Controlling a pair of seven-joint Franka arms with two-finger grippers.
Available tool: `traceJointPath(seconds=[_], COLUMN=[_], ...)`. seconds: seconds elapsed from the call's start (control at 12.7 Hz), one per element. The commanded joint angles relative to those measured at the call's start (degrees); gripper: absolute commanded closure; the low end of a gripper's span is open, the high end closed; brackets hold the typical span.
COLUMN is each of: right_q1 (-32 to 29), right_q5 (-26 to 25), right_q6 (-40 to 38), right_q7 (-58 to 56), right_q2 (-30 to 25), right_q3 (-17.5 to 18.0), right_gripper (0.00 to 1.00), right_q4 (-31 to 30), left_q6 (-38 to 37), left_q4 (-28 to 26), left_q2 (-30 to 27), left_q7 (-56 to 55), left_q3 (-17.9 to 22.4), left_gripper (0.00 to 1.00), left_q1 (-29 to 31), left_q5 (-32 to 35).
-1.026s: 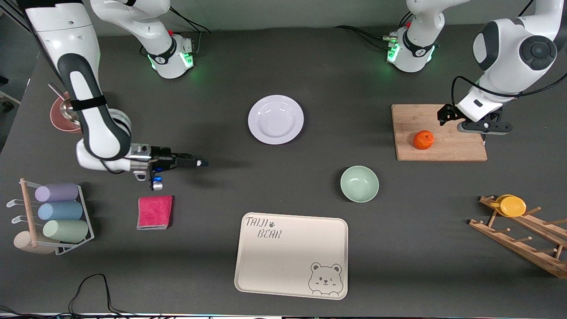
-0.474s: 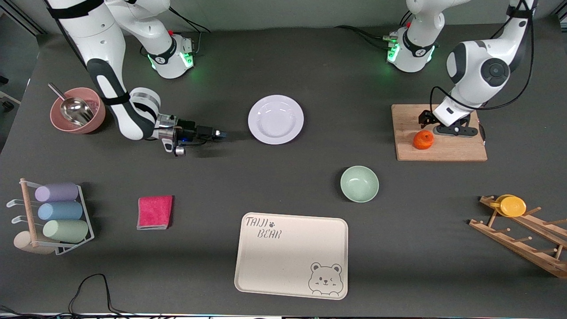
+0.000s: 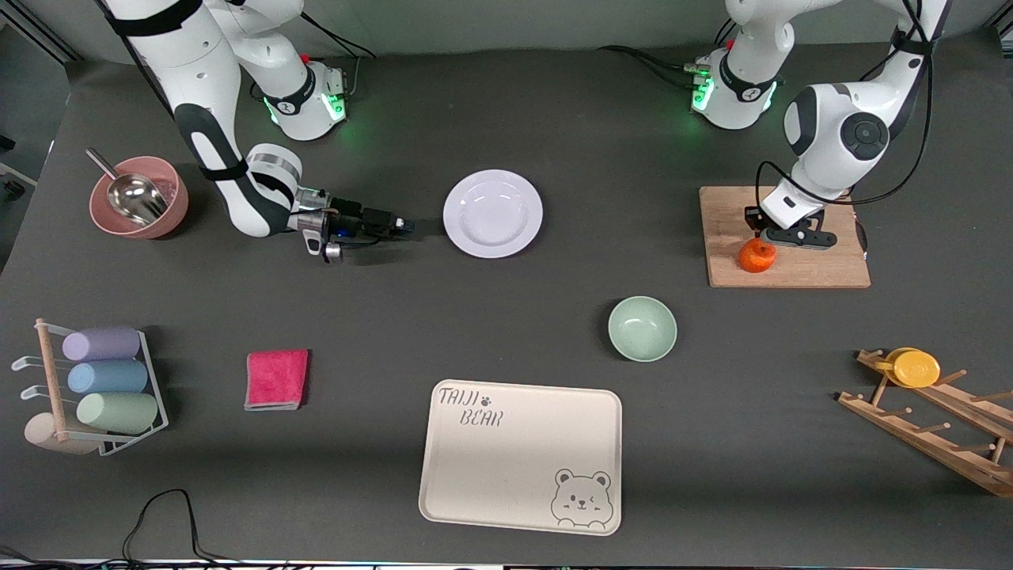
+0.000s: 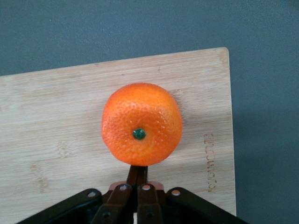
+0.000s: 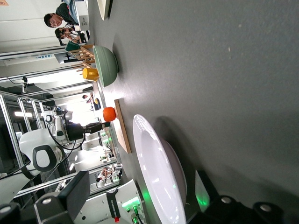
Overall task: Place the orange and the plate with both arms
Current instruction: 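Lift the orange with the left gripper while the right gripper reaches the plate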
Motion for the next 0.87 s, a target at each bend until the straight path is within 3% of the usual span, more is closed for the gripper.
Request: traceJointPath(seconds=[0.0,0.24,0.32,0.39,0.47,0.63,0.79], right_q1=[1.05,1.05,0.88,0.79,0.79,0.70,0.61], right_q5=[2.10,2.27,2.36,2.36,2.36,2.36,2.45], right_q6=[0.68,0.68,0.68,0.68,0.68,0.68,0.77], right_q7=[-2.12,-3.00,-3.27,-3.36,-3.27,-3.27,-3.09], right_q2=[-1.10,-0.39,-0.31,0.04,0.22,0.22,0.22], right_q3=[-0.29,-0.37,-0.38,-0.38,-0.38,-0.38,-0.38], right_gripper=[0.00,0.00,0.00,0.00,0.00,0.00,0.00], right_q4=[-1.25,-1.25,-1.25,-1.25,-1.25,-1.08,-0.90], left_q6=[0.33,-1.67,-3.87,-5.02,-7.82,-19.56,-21.91], left_q4=[-0.97,-0.36,0.25,0.52,1.74,9.27,15.53], left_q2=[-0.91,-1.69,-3.00,-4.84,-6.78,-8.72,-8.91], left_q7=[0.36,1.05,1.06,1.15,1.76,2.47,1.59], left_q3=[0.05,0.05,-0.04,-0.12,-0.12,0.05,0.05], left_gripper=[1.00,1.00,0.73,0.01,0.00,0.00,0.00], left_q1=[-0.74,-0.66,-0.66,-0.74,-0.66,-0.57,-0.57], left_q5=[-0.95,-0.86,-0.77,-0.69,-0.68,-0.60,-0.68])
